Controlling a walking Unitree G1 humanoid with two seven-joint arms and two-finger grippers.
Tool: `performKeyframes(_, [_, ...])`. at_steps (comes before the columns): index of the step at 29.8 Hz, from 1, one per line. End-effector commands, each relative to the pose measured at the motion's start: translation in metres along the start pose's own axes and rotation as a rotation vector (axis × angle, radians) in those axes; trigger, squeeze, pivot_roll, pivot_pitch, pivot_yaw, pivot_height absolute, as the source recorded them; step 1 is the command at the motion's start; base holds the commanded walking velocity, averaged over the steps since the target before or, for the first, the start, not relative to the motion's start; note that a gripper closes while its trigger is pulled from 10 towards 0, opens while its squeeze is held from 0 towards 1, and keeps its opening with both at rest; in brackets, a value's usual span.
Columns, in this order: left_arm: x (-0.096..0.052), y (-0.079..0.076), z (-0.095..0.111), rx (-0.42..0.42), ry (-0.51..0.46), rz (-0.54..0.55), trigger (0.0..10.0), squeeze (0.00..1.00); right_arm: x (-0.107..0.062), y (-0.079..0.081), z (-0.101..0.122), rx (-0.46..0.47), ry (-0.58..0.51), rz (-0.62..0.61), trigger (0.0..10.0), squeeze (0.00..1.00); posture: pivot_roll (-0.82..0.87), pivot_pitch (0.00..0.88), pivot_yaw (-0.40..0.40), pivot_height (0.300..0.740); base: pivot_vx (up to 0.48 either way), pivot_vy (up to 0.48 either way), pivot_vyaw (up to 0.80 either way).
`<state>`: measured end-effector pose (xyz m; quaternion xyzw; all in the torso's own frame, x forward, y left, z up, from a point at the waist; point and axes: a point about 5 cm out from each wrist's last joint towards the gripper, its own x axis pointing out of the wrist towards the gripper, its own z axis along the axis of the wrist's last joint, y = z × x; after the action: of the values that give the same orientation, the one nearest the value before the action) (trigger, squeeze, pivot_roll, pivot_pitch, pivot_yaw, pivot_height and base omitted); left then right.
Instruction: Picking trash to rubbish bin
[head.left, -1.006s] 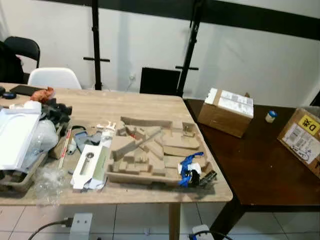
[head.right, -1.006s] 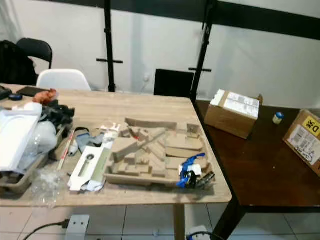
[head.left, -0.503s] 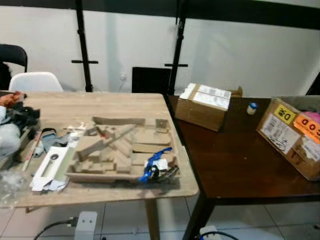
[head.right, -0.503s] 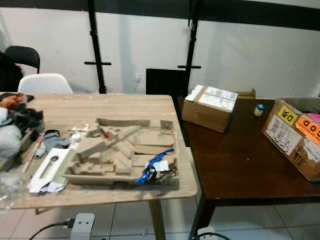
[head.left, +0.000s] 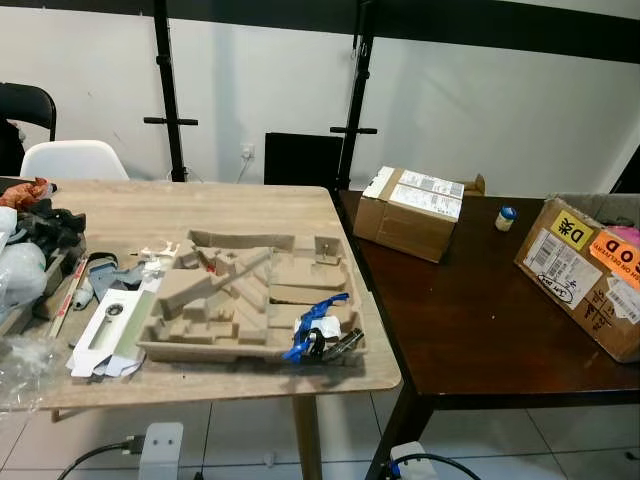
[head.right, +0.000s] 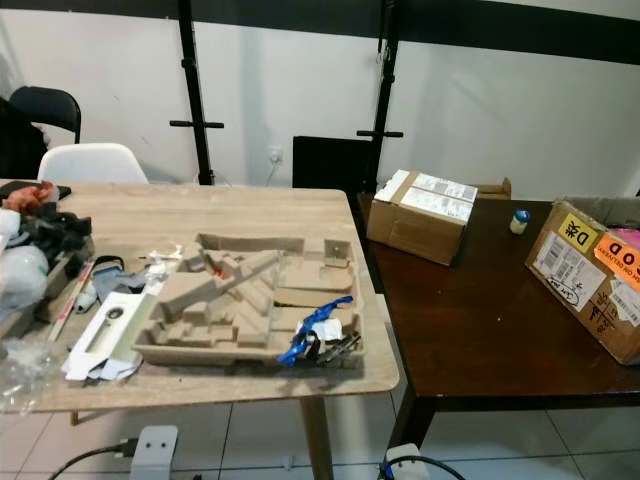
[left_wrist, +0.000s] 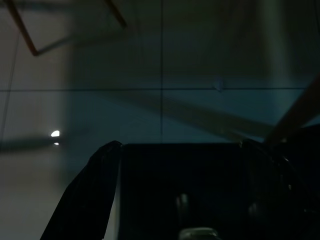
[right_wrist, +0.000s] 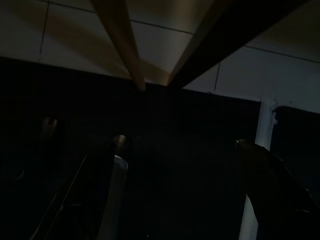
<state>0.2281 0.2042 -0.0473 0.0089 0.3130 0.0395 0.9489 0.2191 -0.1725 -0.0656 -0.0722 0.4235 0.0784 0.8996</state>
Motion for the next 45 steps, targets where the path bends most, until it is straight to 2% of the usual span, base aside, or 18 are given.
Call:
performKeyframes(1, [0.000, 0.007, 0.004, 0.049, -0.019, 0.007, 10.0, 0.00, 0.000, 0.001, 0.000, -0.013, 0.003, 0.009, 10.0, 0.00, 0.09, 0.000, -0.074, 0.740, 0.000, 0.000, 0.00])
performKeyframes(5, [0.002, 0.014, 0.017, 0.144, -0.059, 0.019, 10.0, 0.00, 0.000, -0.004, 0.003, -0.036, -0.018, 0.015, 10.0, 0.00, 0.09, 0.000, -0.072, 0.740, 0.000, 0.000, 0.00])
performKeyframes(8, [0.004, 0.022, 0.026, 0.154, -0.083, 0.040, 10.0, 0.00, -0.001, -0.010, 0.007, -0.046, -0.035, 0.018, 10.0, 0.00, 0.09, 0.000, -0.075, 0.740, 0.000, 0.000, 0.00])
performKeyframes(11, [0.004, 0.024, 0.031, 0.148, -0.102, 0.039, 10.0, 0.00, -0.002, -0.015, 0.009, -0.042, -0.041, 0.014, 10.0, 0.00, 0.09, 0.000, -0.077, 0.740, 0.000, 0.000, 0.00])
performKeyframes(15, [0.005, 0.022, 0.035, 0.158, -0.121, 0.025, 10.0, 0.00, -0.003, -0.021, 0.010, -0.039, -0.046, 0.007, 10.0, 0.00, 0.09, 0.000, -0.078, 0.740, 0.000, 0.000, 0.00])
performKeyframes(19, [0.005, 0.016, 0.038, 0.216, -0.145, -0.007, 10.0, 0.00, -0.003, -0.023, 0.014, -0.052, -0.069, 0.027, 10.0, 0.00, 0.08, 0.000, -0.073, 0.740, 0.000, 0.000, 0.00])
performKeyframes(20, [0.005, 0.017, 0.036, 0.265, -0.106, 0.003, 10.0, 0.00, -0.003, -0.024, 0.017, -0.069, -0.077, 0.047, 10.0, 0.00, 0.08, 0.000, -0.068, 0.740, 0.000, 0.000, 0.00])
performKeyframes(21, [0.004, 0.019, 0.036, 0.369, -0.055, 0.042, 10.0, 0.00, -0.004, -0.025, 0.019, -0.095, -0.087, 0.080, 10.0, 0.00, 0.08, 0.000, -0.067, 0.740, 0.000, 0.000, 0.00])
performKeyframes(23, [0.000, 0.021, 0.040, 0.402, -0.060, 0.102, 10.0, 0.00, -0.005, -0.025, 0.021, -0.113, -0.091, 0.112, 10.0, 0.00, 0.08, 0.000, -0.067, 0.740, 0.000, 0.000, 0.00])
performKeyframes(27, [-0.010, 0.023, 0.049, 0.369, -0.111, 0.154, 10.0, 0.00, -0.006, -0.024, 0.022, -0.136, -0.097, 0.175, 10.0, 0.00, 0.08, 0.000, -0.072, 0.740, 0.000, 0.000, 0.00])
performKeyframes(28, [-0.019, 0.028, 0.056, 0.326, -0.166, 0.198, 10.0, 0.00, -0.007, -0.023, 0.024, -0.150, -0.114, 0.242, 10.0, 0.00, 0.08, 0.000, -0.075, 0.740, 0.000, 0.000, 0.00])
performKeyframes(33, [-0.033, 0.036, 0.066, 0.256, -0.233, 0.264, 10.0, 0.00, -0.011, -0.024, 0.028, -0.180, -0.140, 0.323, 10.0, 0.00, 0.08, 0.004, -0.076, 0.740, 0.000, 0.000, 0.00])
performKeyframes(36, [-0.060, 0.046, 0.080, 0.213, -0.303, 0.399, 10.0, 0.00, -0.017, -0.028, 0.037, -0.218, -0.175, 0.457, 10.0, 0.00, 0.09, 0.007, -0.080, 0.740, 0.000, 0.000, 0.00])
performKeyframes(38, [-0.075, 0.045, 0.089, 0.220, -0.342, 0.444, 10.0, 0.00, -0.021, -0.030, 0.045, -0.245, -0.198, 0.530, 10.0, 0.00, 0.09, 0.008, -0.083, 0.740, 0.000, 0.000, 0.00])
performKeyframes(42, [-0.085, 0.043, 0.095, 0.213, -0.366, 0.469, 10.0, 0.00, -0.023, -0.030, 0.051, -0.267, -0.217, 0.578, 10.0, 0.00, 0.09, 0.009, -0.084, 0.740, 0.000, 0.000, 0.00])
performKeyframes(45, [-0.099, 0.042, 0.118, 0.151, -0.455, 0.511, 10.0, 0.00, -0.035, -0.034, 0.069, -0.329, -0.242, 0.736, 10.0, 0.00, 0.09, 0.008, -0.086, 0.740, 0.000, 0.000, 0.00])
